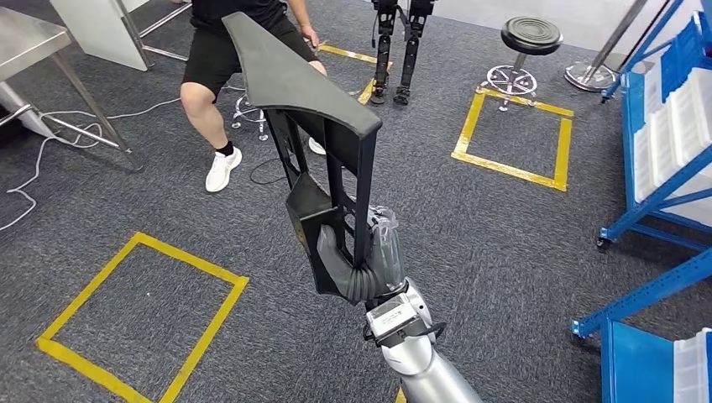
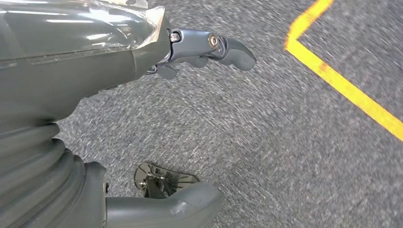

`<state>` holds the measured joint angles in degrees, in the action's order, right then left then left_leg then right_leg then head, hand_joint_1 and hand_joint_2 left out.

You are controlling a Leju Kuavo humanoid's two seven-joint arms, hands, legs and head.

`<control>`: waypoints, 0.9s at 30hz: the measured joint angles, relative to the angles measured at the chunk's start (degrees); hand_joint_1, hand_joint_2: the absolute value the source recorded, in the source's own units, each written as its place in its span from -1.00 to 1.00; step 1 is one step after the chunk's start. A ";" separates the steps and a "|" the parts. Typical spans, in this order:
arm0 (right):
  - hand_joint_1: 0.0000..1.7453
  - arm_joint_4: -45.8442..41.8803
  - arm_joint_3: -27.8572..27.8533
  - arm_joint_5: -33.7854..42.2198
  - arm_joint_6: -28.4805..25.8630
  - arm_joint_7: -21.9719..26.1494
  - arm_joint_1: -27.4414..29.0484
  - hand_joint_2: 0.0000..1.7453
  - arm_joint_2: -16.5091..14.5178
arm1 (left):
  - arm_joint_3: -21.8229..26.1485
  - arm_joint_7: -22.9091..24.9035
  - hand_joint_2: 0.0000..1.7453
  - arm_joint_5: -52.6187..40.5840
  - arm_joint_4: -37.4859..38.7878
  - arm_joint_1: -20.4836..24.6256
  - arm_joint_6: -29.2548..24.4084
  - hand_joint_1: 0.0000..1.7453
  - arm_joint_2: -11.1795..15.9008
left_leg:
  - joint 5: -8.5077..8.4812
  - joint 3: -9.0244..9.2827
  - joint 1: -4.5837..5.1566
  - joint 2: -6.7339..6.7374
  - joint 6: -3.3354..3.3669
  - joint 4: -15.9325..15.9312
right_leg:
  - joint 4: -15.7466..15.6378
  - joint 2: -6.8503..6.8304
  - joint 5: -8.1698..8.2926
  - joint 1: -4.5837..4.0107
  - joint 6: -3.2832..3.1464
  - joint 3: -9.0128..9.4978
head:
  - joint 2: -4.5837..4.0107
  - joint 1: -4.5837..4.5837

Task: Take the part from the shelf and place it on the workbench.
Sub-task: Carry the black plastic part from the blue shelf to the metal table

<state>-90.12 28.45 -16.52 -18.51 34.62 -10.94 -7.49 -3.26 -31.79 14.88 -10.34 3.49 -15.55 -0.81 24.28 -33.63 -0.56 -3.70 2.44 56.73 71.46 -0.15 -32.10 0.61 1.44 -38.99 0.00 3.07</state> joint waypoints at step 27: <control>1.00 1.62 0.89 0.12 1.20 1.46 -2.18 1.00 -0.43 | 1.24 -0.01 1.00 0.23 -0.02 0.01 1.17 -1.00 0.59 | -0.04 -0.04 -0.04 3.05 0.19 -0.07 | -1.70 -0.63 -0.84 -0.32 -1.31 1.54 | 0.01 -0.09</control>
<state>-88.49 29.34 -16.40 -17.31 36.08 -13.12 -7.92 -2.02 -31.80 15.11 -10.36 3.51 -14.38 -0.22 24.24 -33.67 -0.61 -0.66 2.62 56.66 69.76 -0.78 -32.94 0.29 0.13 -37.45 0.01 2.98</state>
